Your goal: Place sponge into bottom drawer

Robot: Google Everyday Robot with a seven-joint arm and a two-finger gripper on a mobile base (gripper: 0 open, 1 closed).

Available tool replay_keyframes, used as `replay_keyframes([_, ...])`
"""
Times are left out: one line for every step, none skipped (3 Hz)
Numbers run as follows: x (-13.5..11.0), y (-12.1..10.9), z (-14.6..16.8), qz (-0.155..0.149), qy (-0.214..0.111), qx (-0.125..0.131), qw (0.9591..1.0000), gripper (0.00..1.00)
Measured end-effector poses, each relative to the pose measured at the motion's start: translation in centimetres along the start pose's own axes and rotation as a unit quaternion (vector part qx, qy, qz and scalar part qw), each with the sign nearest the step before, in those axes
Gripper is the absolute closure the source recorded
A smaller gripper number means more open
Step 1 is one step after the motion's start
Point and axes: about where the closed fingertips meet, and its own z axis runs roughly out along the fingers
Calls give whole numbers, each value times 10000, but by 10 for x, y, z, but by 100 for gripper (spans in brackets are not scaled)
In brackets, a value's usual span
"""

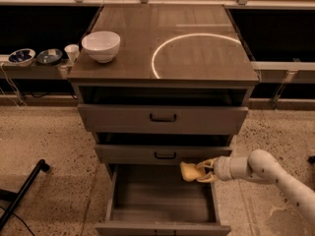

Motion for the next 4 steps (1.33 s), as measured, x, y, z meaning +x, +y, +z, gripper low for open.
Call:
replay_keyframes([27, 4, 24, -296, -315, -81, 9990, 100])
replay_keyframes([26, 4, 16, -403, -490, -238, 9977, 100])
replay_keyframes([61, 32, 57, -244, -398, -475, 9978, 100])
replay_keyframes([94, 51, 83, -338, -263, -361, 9984, 100])
